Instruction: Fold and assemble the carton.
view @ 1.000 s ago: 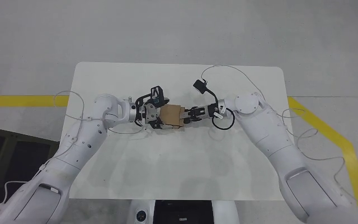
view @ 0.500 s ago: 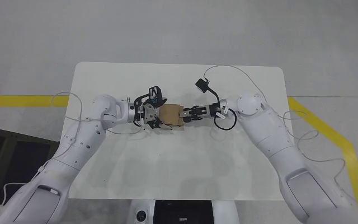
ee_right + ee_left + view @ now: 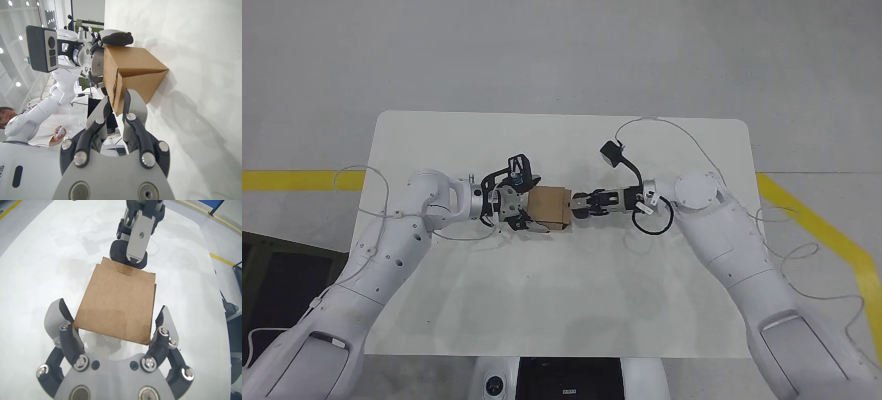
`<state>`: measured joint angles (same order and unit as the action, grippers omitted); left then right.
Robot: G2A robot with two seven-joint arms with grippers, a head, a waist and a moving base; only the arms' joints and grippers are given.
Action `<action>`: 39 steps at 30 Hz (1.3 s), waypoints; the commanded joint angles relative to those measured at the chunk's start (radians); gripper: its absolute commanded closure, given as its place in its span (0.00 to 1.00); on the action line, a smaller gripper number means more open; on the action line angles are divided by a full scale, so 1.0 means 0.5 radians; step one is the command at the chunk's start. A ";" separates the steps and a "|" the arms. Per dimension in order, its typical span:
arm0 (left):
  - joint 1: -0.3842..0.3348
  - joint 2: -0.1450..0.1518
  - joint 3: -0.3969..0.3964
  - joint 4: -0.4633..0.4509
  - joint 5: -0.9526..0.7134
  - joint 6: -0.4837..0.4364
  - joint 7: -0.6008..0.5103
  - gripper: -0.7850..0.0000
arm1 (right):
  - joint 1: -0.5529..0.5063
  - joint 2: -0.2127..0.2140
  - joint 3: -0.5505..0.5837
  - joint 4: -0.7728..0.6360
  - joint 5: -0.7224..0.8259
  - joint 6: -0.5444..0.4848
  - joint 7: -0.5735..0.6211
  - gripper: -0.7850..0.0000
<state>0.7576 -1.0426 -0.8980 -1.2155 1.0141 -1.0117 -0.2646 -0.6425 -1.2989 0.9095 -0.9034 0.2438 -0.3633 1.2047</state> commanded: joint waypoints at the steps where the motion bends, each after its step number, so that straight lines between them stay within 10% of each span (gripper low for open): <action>1: 0.001 -0.001 -0.001 0.001 -0.004 0.004 -0.002 0.00 | -0.012 0.006 0.009 -0.014 -0.004 0.008 0.000 0.96; 39: 0.002 -0.010 -0.010 -0.008 -0.007 -0.001 -0.032 0.00 | -0.070 0.032 0.038 -0.052 -0.051 0.081 -0.009 1.00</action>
<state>0.7588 -1.0472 -0.9036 -1.2197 1.0096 -1.0123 -0.2811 -0.6764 -1.2809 0.9341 -0.9237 0.2177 -0.3274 1.1991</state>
